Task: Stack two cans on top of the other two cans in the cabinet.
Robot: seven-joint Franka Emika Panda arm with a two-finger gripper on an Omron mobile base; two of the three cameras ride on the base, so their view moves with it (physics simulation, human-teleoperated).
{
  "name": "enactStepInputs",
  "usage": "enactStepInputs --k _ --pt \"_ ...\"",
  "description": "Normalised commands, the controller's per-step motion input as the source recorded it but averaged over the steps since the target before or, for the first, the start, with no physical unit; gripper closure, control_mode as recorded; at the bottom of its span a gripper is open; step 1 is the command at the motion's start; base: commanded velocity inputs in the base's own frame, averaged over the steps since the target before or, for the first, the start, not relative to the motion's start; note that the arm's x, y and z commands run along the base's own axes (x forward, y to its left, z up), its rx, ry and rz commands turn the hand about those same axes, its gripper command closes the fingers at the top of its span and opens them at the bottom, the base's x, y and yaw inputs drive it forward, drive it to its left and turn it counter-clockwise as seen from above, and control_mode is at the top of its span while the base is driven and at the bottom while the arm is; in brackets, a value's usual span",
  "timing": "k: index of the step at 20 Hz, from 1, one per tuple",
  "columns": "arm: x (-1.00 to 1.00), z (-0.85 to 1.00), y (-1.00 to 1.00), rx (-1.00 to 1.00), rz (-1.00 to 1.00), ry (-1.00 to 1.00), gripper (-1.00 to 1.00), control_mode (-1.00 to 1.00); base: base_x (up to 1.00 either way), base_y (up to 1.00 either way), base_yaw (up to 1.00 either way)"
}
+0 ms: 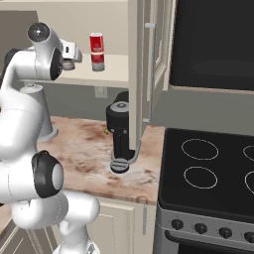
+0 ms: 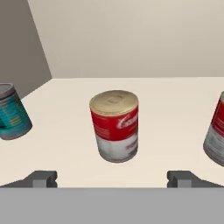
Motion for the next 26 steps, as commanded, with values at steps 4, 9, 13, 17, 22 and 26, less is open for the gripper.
enactStepInputs --k 4,9,13,17,22,26 --pt "0.02 -0.21 0.15 0.00 0.00 0.00 -1.00 -1.00 0.00 0.00 0.00" --pt "0.12 -0.33 0.01 -0.03 0.00 -0.04 -1.00 -1.00 0.00 0.00 0.00" --pt "0.18 -0.19 0.01 -0.02 0.00 -0.05 -1.00 -1.00 0.00 0.00 0.00" --pt "0.38 0.00 0.01 0.00 0.00 0.03 -1.00 -1.00 0.00 0.00 0.00" --pt "0.41 0.00 0.05 0.00 0.00 0.01 -1.00 -1.00 0.00 0.00 0.00" --pt "0.35 0.00 0.06 0.00 0.00 0.00 -1.00 -1.00 0.00 0.00 0.00"
